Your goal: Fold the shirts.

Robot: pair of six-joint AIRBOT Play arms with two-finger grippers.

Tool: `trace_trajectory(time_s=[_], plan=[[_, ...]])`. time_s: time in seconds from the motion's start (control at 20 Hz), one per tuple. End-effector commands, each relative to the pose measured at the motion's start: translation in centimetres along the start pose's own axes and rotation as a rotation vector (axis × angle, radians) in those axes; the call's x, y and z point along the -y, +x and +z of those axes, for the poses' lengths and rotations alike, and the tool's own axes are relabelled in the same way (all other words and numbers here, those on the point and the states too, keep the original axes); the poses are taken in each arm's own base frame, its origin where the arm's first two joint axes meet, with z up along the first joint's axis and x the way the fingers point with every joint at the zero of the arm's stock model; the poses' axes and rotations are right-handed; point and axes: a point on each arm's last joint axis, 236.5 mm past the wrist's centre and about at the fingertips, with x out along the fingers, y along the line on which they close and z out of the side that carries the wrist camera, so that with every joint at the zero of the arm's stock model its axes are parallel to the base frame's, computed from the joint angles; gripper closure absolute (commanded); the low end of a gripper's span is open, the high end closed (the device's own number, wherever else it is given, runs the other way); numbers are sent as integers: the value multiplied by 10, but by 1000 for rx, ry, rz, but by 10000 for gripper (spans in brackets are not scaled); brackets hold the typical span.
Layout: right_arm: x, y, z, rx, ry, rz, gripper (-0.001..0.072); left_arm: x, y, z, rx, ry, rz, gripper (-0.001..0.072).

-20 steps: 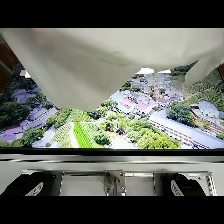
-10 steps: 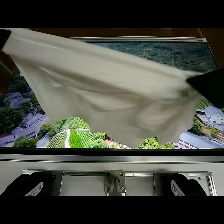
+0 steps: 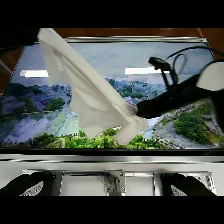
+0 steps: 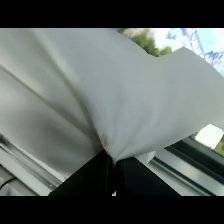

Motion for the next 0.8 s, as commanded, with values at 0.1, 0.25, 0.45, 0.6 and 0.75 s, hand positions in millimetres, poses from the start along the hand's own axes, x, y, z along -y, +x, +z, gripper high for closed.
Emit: trace_trajectory(time_s=[0.1, 0.25, 0.45, 0.6, 0.75], plan=[[55, 82, 56, 4, 31, -102, 652, -19, 116, -130, -293, -95, 0, 673], [93, 117, 76, 4, 99, -119, 652, -8, 162, -222, -472, -133, -22, 672], [133, 137, 110, 114, 177, -143, 651, 29, 178, -335, -745, -310, -99, 532], [144, 133, 130, 201, 174, -158, 650, 28, 147, -367, -940, -340, -118, -10], [146, 131, 131, 208, 179, -158, 643, -12, 91, -357, -1108, -308, -122, -10]])
